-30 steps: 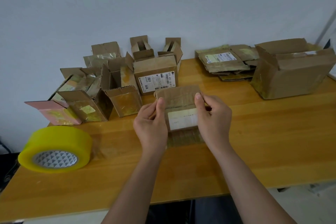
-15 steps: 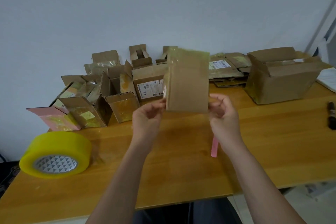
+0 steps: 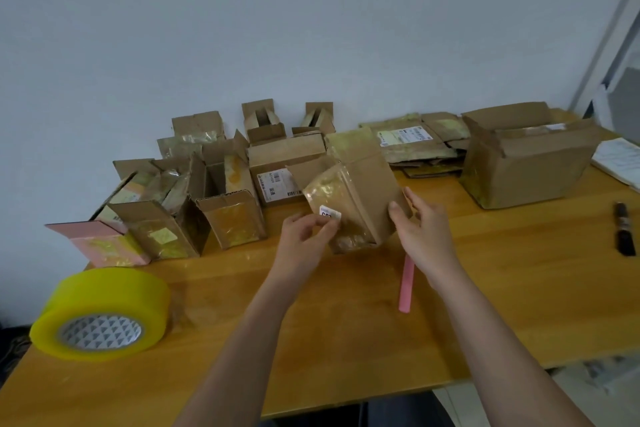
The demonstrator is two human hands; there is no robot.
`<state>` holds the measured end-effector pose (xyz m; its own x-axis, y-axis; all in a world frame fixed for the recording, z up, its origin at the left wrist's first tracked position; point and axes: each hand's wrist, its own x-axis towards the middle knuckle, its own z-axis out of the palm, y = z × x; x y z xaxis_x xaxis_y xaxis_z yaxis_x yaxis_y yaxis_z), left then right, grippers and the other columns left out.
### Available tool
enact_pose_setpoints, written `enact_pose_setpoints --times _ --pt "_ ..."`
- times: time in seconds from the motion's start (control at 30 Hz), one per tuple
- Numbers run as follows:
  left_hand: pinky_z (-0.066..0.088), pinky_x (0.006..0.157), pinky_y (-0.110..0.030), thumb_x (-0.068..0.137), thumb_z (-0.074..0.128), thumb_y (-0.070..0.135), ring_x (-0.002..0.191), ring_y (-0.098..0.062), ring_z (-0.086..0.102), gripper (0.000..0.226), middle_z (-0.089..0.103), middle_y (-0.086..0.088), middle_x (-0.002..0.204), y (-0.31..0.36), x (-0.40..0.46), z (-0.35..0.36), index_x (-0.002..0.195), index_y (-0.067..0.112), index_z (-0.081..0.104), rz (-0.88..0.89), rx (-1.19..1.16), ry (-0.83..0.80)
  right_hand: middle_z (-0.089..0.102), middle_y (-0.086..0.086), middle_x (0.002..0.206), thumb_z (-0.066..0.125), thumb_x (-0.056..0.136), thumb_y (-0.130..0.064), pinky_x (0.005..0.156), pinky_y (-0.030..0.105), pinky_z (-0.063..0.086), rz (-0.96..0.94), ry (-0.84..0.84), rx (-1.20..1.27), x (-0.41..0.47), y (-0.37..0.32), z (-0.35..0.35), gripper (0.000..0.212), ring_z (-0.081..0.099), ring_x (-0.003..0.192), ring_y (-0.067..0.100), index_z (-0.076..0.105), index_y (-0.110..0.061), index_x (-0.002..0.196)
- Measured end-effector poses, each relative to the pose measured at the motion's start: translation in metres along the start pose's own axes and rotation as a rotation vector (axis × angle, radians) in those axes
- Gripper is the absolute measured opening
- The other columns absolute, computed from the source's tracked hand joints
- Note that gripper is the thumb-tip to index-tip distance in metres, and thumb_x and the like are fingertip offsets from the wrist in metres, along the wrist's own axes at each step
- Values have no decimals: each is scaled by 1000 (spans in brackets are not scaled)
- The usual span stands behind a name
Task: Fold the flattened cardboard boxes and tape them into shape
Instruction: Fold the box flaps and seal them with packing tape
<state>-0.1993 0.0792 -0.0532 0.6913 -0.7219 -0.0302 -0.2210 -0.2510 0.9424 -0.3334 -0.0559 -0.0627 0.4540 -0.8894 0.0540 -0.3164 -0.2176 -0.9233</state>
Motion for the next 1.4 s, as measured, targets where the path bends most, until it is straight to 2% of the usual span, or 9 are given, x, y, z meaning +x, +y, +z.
enact_pose_setpoints --times 0.13,0.27,0.4,0.47,0.57,0.7,0.9,1.07,1.4 --pt "51 76 -20 92 66 17 96 -21 63 11 62 0 106 8 6 18 82 13 67 118 43 -15 46 0 116 51 99 -38 97 37 48 -75 74 -80 -1 1 1 47 50 111 18 44 -31 145" --pt "48 75 -8 92 65 14 91 10 56 10 45 15 136 11 17 34 102 16 66 211 139 -52 58 -17 109 50 100 -20 70 16 48 -28 -20 111 6 2 -5 42 57 94 0 49 -29 140" --pt "30 87 4 91 65 12 126 3 41 34 32 15 148 15 32 45 124 19 59 220 281 -101 49 -3 123 57 95 -39 90 32 51 -25 0 -11 21 3 -1 53 54 104 9 43 -29 145" --pt "26 82 10 90 67 11 119 4 40 47 28 9 147 14 40 48 135 17 53 217 294 -103 53 1 118 57 95 -39 93 39 52 -49 26 -88 32 1 2 54 56 105 15 43 -27 146" --pt "34 94 -3 90 68 14 120 -8 45 61 29 3 140 10 54 51 145 14 42 189 296 -91 60 -3 107 56 98 -25 81 30 54 -78 -26 -48 47 -6 8 48 60 98 13 45 -23 144" --pt "35 105 -18 91 58 -1 129 -13 43 55 35 10 129 12 73 56 143 15 47 184 277 -130 60 -1 125 54 99 -21 97 36 51 -113 -85 -52 71 -12 17 48 58 116 18 44 -24 145" --pt "32 114 -28 86 43 -12 143 -16 29 76 30 1 155 24 103 60 153 22 29 125 284 -233 50 -10 137 45 101 -8 95 16 35 -113 -234 58 109 -13 17 50 42 127 3 39 -26 148" --pt "51 91 -25 89 42 -9 136 -21 40 79 22 2 161 27 136 72 155 32 24 50 233 -250 50 -1 141 41 95 7 107 24 34 -151 19 -133 140 6 8 50 41 134 16 54 -17 137" --pt "12 119 -29 93 44 -5 151 -14 0 78 -2 8 165 28 182 82 157 24 12 -29 272 -197 17 -10 161 46 97 -2 116 35 22 -51 19 -471 166 35 -3 45 17 143 26 49 -11 141"
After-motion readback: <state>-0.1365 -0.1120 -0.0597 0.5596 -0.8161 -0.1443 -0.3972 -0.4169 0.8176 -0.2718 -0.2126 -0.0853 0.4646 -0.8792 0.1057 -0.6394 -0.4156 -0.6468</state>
